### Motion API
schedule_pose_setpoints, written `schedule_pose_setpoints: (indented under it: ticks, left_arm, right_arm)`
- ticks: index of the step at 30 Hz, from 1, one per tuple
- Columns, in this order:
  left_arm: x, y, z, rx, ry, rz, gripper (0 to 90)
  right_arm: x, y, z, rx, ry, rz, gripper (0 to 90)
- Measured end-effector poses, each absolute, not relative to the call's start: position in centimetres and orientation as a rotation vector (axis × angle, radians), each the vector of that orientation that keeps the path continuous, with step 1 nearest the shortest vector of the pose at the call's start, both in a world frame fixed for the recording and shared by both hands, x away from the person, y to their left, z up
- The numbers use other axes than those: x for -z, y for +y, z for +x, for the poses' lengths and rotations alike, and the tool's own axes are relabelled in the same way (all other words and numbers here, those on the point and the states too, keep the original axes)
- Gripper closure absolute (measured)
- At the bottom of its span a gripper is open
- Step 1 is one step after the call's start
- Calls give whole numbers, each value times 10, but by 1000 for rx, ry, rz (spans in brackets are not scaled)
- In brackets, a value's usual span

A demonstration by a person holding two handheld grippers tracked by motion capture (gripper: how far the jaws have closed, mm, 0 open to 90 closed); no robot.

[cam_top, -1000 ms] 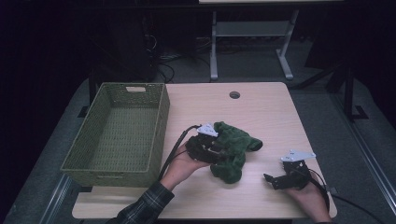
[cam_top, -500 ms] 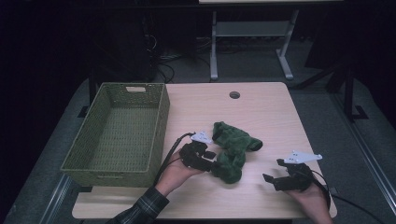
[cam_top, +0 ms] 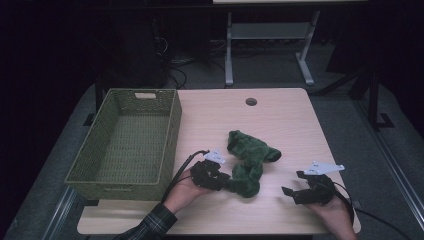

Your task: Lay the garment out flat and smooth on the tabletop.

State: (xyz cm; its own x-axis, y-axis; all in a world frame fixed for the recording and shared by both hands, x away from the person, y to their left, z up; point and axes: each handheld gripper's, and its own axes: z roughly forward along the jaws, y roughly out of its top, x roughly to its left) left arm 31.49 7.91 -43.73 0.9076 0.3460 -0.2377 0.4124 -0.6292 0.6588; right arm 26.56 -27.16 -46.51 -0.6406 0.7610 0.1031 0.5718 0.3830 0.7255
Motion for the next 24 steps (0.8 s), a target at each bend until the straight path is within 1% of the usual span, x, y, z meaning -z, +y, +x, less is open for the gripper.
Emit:
schedule_pose_setpoints:
  ticks: [2,4,8,14,17,21,23,24]
  left_arm:
    - [434,78,313,130,527,2298,785]
    - [429,75,309,153,499,2283,792]
    - [421,62,301,199,443,2227,782]
    - [419,24,296,228,364,2217,755]
    - [418,3,299,206,333,2226,753]
    - [417,-24,313,189,321,2213,753]
    - [418,-37,321,157,319,2204,739]
    - [419,-42,325,126,318,2199,718]
  right_arm:
    - [465,-273,266,-1101,2397,1186,151]
    - [465,-275,266,-1100,2391,1197,151]
    - [465,-280,267,-1098,2375,1204,151]
    - [465,-291,268,-1091,2342,1239,151]
    - [465,-295,268,-1088,2323,1255,151]
    - [465,-301,268,-1073,2304,1277,151]
    - [465,-305,268,-1071,2295,1274,151]
    - [465,-306,268,-1071,2292,1276,151]
